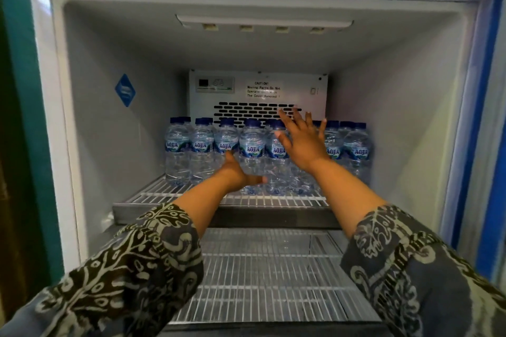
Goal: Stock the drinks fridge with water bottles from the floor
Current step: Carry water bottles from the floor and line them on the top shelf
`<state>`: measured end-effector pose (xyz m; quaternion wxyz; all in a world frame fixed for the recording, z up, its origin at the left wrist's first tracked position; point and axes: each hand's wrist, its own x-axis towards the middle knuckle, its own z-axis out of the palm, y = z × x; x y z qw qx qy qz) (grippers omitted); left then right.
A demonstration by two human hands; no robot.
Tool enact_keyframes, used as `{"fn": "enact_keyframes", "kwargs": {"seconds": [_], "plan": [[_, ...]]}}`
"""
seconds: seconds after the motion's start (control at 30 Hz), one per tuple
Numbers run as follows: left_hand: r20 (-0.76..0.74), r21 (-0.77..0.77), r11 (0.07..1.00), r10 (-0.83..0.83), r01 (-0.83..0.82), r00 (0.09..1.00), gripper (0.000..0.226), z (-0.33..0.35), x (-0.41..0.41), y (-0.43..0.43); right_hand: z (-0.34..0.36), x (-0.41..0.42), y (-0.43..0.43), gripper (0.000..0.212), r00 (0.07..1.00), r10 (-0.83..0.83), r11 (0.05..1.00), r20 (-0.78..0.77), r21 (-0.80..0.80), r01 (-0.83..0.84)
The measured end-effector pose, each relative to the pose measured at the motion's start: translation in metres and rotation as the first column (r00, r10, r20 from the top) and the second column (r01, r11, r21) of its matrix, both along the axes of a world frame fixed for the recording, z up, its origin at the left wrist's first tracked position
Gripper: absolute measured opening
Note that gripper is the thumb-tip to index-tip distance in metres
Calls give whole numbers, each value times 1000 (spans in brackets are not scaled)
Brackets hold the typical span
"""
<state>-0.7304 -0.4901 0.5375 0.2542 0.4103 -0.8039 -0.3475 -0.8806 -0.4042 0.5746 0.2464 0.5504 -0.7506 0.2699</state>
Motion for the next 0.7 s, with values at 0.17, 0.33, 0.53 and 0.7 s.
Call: {"fn": "enact_keyframes", "kwargs": {"seconds": [0.17,0.33,0.53,0.7], "plan": [[15,-267,962,54,-48,998,90,-13,20,39,-45,19,40,61,995,88,983,49,-167,-78],[138,-569,817,207,-93,968,72,-56,61,84,-98,46,76,69,989,118,988,-88,-92,-126],[141,-625,769,278,-132,950,81,-113,113,121,-161,86,95,68,961,255,966,-107,-20,-259],[215,-541,822,340,-179,915,98,-188,169,152,-227,135,101,64,911,410,912,-52,53,-408]]}}
